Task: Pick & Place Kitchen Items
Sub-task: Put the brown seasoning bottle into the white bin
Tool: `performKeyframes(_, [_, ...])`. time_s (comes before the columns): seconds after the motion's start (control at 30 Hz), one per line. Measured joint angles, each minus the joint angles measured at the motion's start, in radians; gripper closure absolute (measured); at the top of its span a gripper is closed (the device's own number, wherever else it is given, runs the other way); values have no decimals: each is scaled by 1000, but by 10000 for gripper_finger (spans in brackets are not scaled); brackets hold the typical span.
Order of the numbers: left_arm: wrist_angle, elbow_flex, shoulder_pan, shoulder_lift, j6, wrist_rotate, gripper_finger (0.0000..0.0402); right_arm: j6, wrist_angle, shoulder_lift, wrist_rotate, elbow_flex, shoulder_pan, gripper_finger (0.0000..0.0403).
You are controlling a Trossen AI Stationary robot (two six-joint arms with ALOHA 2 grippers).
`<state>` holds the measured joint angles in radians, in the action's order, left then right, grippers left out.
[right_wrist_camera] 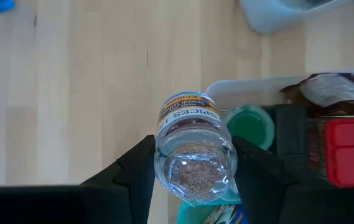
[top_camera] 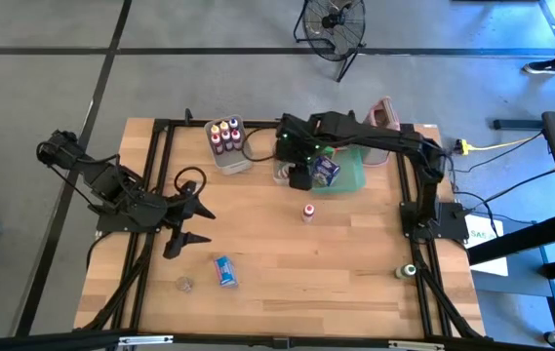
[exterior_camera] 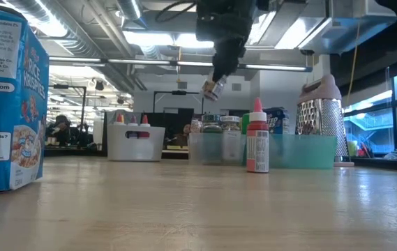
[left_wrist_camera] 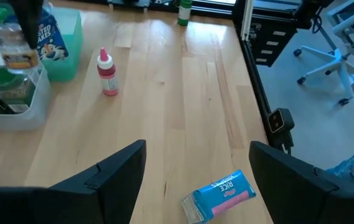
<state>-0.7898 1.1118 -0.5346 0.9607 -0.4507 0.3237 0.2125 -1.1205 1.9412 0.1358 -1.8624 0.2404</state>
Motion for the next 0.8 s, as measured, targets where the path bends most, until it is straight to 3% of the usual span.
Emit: performKeyframes(0.8, [-24, 0, 0, -21, -26, 35, 121, 57, -87, 107, -29, 1, 21, 224])
